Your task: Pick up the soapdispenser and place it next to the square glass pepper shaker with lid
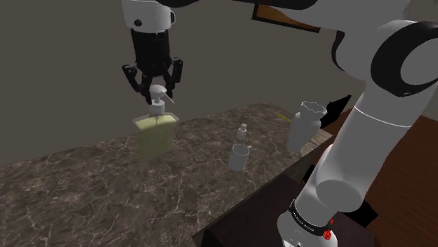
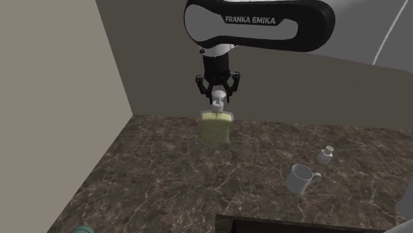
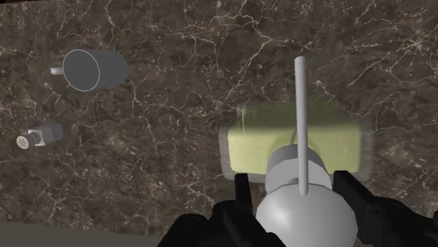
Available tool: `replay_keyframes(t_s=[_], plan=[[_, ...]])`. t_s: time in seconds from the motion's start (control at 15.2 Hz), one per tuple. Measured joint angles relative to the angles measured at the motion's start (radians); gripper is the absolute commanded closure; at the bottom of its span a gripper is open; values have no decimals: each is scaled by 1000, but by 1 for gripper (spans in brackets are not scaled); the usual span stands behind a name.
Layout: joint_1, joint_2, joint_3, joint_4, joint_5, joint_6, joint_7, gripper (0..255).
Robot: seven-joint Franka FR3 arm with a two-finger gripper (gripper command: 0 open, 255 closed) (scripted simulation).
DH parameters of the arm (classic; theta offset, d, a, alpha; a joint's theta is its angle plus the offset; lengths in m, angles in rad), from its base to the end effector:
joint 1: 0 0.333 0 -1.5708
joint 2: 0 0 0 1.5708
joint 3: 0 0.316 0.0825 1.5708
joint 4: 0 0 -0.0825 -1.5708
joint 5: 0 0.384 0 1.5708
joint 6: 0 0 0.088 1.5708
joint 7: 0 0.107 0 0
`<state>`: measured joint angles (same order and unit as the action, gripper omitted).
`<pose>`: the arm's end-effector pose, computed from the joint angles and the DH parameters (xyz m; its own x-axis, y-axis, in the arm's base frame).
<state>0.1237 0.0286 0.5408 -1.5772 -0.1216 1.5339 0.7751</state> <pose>0.4494 0.3298 0.6053 0.9937 -0.1088 0.0263 -0.1112 -0.9861 0.1234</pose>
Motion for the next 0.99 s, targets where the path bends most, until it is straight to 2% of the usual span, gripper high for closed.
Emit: replay_keyframes(t_s=[0.2,0.53,0.99], plan=[[-41,-100,-42,-79,44,1,-86,255],[-82,-253,-121,-201,93,-4,-215,255],[-129,-412,-258,-319,102,-27,-408,255]])
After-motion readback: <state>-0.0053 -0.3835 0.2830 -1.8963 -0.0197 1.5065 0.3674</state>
